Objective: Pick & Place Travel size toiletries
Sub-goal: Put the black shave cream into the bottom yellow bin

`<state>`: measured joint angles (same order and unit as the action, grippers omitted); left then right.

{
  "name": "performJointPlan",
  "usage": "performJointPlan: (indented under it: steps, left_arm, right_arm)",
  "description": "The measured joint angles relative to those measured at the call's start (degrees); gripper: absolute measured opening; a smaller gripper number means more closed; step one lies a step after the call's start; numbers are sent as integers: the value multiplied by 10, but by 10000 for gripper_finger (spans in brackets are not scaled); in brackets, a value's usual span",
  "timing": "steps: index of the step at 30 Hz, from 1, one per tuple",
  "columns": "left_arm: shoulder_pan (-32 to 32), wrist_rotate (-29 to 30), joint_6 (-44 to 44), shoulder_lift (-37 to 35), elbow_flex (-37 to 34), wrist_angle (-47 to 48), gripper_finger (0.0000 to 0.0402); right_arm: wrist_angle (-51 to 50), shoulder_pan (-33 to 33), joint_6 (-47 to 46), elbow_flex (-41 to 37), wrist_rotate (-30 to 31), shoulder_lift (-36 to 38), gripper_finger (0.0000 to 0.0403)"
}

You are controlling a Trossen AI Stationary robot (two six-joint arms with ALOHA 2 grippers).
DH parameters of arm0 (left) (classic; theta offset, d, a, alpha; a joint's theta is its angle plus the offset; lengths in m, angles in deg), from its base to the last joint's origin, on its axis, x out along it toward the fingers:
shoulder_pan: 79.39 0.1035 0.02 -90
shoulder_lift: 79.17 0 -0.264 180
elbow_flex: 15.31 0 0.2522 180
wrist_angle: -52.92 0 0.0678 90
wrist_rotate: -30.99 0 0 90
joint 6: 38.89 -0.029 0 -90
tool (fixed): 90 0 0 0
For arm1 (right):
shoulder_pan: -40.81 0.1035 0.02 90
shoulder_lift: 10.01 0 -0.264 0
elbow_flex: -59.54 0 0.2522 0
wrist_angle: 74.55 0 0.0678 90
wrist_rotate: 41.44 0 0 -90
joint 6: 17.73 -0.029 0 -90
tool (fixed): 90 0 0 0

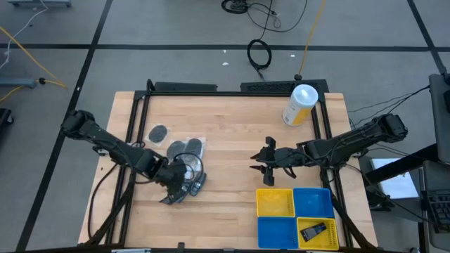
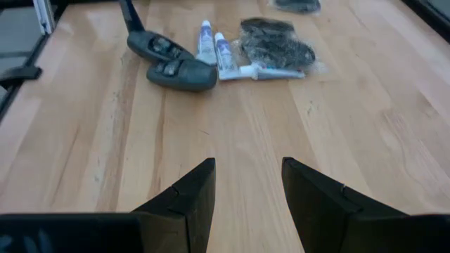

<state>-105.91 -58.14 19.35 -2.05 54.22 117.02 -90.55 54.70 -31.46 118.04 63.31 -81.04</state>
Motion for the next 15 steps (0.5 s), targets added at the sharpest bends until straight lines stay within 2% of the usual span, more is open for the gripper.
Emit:
performJointPlan:
  steps: [7,15]
  left_arm:
    - [-47,-14,88,0,0,6,211]
    - [-94,-24,145,0,0,6,211]
  right_arm:
    - [9,0,10,0,0,0,155]
    - [10,0,14,0,1,0,155]
